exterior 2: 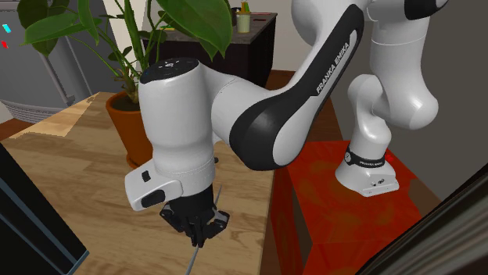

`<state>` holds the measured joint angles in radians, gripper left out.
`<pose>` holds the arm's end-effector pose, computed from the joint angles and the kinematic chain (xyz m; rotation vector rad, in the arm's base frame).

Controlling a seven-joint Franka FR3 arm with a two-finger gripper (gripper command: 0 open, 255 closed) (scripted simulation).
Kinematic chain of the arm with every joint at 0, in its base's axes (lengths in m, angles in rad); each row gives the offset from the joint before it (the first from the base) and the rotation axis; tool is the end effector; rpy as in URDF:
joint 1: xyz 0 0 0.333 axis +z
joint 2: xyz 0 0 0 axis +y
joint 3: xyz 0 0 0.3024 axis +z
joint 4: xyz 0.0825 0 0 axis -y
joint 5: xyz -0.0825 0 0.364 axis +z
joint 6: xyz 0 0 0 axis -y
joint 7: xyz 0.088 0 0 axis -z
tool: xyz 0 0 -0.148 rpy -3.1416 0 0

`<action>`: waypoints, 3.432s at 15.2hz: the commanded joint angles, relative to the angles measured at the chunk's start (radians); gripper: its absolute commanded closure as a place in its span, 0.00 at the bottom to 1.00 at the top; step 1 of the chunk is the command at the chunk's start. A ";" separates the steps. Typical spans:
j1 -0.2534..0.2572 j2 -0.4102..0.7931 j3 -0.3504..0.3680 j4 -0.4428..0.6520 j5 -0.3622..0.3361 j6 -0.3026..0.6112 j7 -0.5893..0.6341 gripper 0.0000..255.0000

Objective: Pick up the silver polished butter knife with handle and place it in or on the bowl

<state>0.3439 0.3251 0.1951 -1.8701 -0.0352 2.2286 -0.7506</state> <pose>0.5281 0.3081 0.3058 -2.4778 -1.8824 -0.0673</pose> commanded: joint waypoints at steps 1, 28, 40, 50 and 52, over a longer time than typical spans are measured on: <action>0.000 0.000 0.000 0.000 0.000 0.000 0.000 1.00; -0.006 -0.108 0.009 0.197 0.025 -0.302 -0.009 1.00; -0.065 -0.271 -0.025 0.080 0.065 -0.349 -0.108 1.00; -0.159 -0.524 -0.134 -0.188 0.094 -0.342 -0.320 1.00; -0.176 -0.566 -0.160 -0.226 0.091 -0.347 -0.363 1.00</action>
<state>0.1767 -0.2206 0.0478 -2.0757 0.0571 1.8827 -1.0909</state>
